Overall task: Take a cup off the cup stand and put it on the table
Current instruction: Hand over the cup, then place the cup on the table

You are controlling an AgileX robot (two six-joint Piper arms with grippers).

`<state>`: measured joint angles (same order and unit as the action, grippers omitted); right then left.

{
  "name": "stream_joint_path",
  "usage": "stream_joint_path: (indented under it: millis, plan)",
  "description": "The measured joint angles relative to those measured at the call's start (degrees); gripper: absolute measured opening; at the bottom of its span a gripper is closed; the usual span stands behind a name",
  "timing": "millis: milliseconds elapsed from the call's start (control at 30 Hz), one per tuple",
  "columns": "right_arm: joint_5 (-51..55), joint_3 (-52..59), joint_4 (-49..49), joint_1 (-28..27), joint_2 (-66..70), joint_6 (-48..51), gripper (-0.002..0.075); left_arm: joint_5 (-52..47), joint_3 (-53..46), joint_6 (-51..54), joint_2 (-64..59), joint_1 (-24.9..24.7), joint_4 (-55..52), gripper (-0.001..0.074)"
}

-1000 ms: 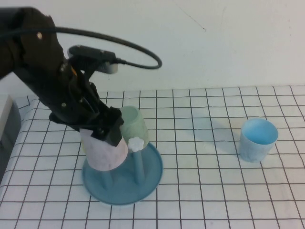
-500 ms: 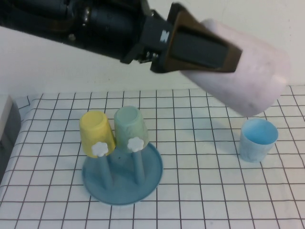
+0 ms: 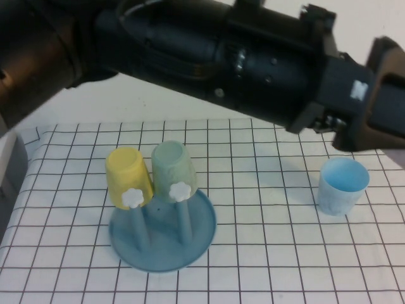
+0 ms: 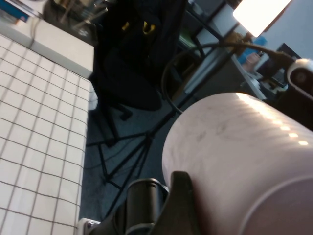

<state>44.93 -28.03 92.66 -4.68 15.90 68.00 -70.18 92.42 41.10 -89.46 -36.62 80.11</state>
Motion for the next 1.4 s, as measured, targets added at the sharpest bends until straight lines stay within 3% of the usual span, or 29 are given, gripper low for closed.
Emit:
stream_joint_path:
  millis: [133,200,300,367,467,633,800,867,933,1067,1133,1233,1400]
  plan:
    - [0.0,0.0,1.1,0.0,0.1,0.8,0.0416,1.2,0.0,2.3,-2.4,-3.1,1.0,0.0561]
    - [-0.2,0.0,1.5,0.0,0.1,2.2,0.0333,1.3,0.0,3.6,-3.4,-3.9,2.1,0.0561]
    - [-0.3,0.0,2.9,0.0,0.3,3.9,0.0139,1.1,0.0,6.4,-4.3,-4.5,5.0,0.0561]
    - [0.4,0.0,4.4,0.1,0.3,4.3,0.0078,0.6,0.0,7.4,-4.7,-4.5,6.7,0.0561]
    - [0.5,0.0,4.8,0.1,0.3,4.6,0.0062,0.3,0.0,7.8,-5.0,-4.5,7.4,0.0571]
    - [-0.1,0.0,3.8,0.1,0.3,6.4,0.0026,1.2,0.1,7.7,-5.1,-4.5,7.3,0.0674]
    - [-1.0,0.0,2.3,0.1,0.6,6.9,0.0025,1.1,1.2,7.6,-5.3,-4.1,6.5,0.0673]
    - [-1.2,-0.1,1.0,0.1,1.3,6.3,0.0023,1.1,2.3,7.4,-5.4,-3.2,5.4,0.0628]
    - [-1.2,-0.2,-0.9,0.1,2.8,4.8,0.0022,1.2,3.6,6.3,-5.4,-1.7,2.0,0.0528]
    - [0.2,-2.3,-12.5,0.1,8.7,0.2,0.0021,0.8,6.0,3.3,-4.8,0.8,-7.4,0.0202]
    - [2.4,-4.6,-19.1,0.1,12.9,-3.0,0.0020,0.5,6.8,0.5,-4.4,1.4,-14.7,0.0086]
    - [7.4,-10.1,-29.4,0.1,19.5,-8.0,0.0020,-0.2,6.8,-3.4,-3.4,1.8,-25.7,0.0026]
    - [18.4,-22.3,-42.1,0.1,32.7,-12.4,0.0020,-0.9,6.8,-12.1,-1.0,1.2,-44.6,0.0004]
